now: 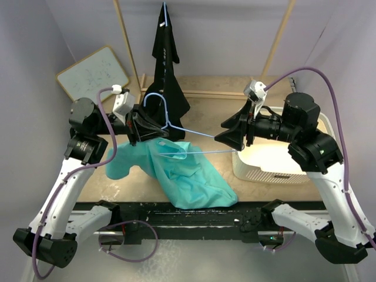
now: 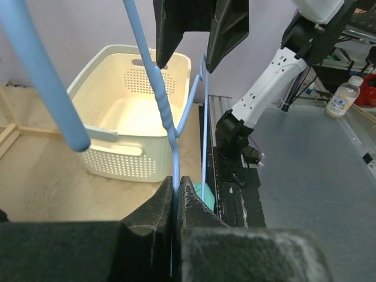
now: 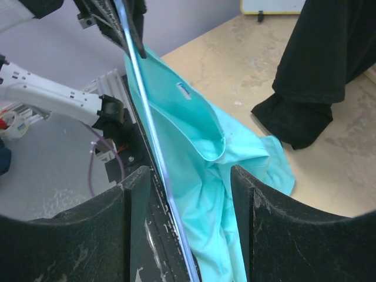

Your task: Remove the t-shirt from the hanger

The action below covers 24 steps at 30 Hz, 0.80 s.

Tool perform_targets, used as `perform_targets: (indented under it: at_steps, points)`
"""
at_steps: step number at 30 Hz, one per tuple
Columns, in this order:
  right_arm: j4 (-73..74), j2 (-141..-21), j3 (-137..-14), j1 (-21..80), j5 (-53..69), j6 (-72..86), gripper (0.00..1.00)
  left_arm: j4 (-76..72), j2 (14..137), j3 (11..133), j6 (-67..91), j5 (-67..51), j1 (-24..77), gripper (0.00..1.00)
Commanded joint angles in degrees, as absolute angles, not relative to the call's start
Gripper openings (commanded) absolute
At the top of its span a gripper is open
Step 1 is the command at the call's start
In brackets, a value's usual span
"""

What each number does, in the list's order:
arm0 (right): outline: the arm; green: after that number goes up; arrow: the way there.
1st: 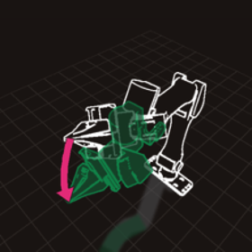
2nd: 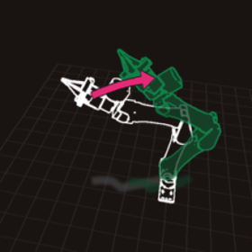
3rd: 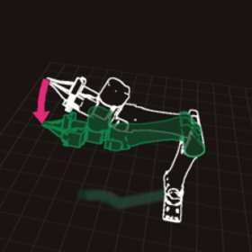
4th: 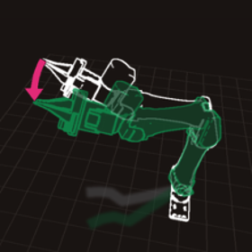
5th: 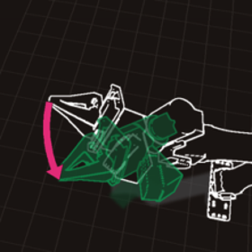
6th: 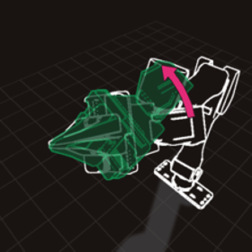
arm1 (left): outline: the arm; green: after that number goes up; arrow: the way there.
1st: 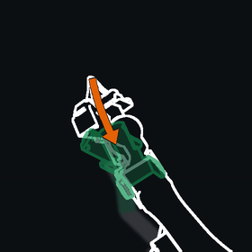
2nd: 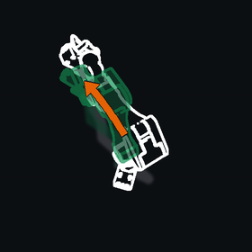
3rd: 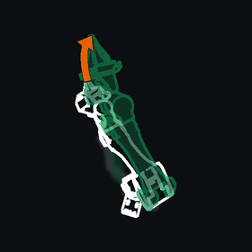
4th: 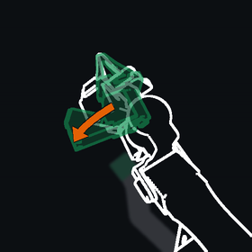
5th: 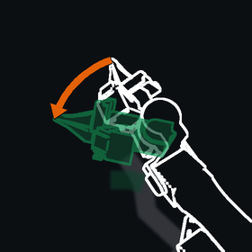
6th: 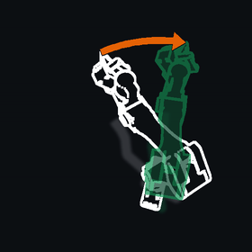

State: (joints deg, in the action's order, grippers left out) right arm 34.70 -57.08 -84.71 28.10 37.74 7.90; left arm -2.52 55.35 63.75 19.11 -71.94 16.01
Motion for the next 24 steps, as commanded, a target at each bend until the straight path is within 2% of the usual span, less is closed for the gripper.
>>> perform_targets:
  at_steps: [1,5,12,14,17,18,19,21,24]
  points:
    - [32.32,-56.90,-84.17,28.04,43.14,6.67,0.59,-10.84,57.52,64.20,24.03,-70.98,18.39,0.00]
    - [33.13,-57.04,-83.60,28.02,43.10,6.62,0.58,-11.49,58.64,64.90,24.17,-68.71,19.56,0.00]
    - [33.70,-56.98,-81.24,28.04,41.37,6.63,0.49,-15.61,59.41,65.96,27.34,-66.40,19.69,0.00]
    - [33.57,-56.79,-80.72,28.04,41.31,6.68,0.37,-16.68,59.59,66.37,28.21,-66.31,19.68,0.00]
    - [33.86,-56.54,-80.83,28.04,40.25,6.79,0.07,-16.68,59.51,66.56,28.30,-65.64,19.65,0.00]
    - [33.98,-56.40,-80.98,28.04,39.18,7.03,0.00,-16.37,59.53,66.55,28.18,-65.36,19.67,0.00]
    - [34.26,-56.15,-81.17,28.04,37.19,7.36,0.00,-15.53,59.54,66.51,27.68,-64.70,19.69,0.01]
    - [34.75,-55.80,-81.71,28.04,34.49,8.03,0.00,-13.01,59.26,66.18,25.87,-62.31,19.71,0.21]
    - [36.07,-55.19,-82.77,28.04,32.07,8.71,0.00,-7.39,57.40,65.07,21.86,-56.72,19.63,0.76]
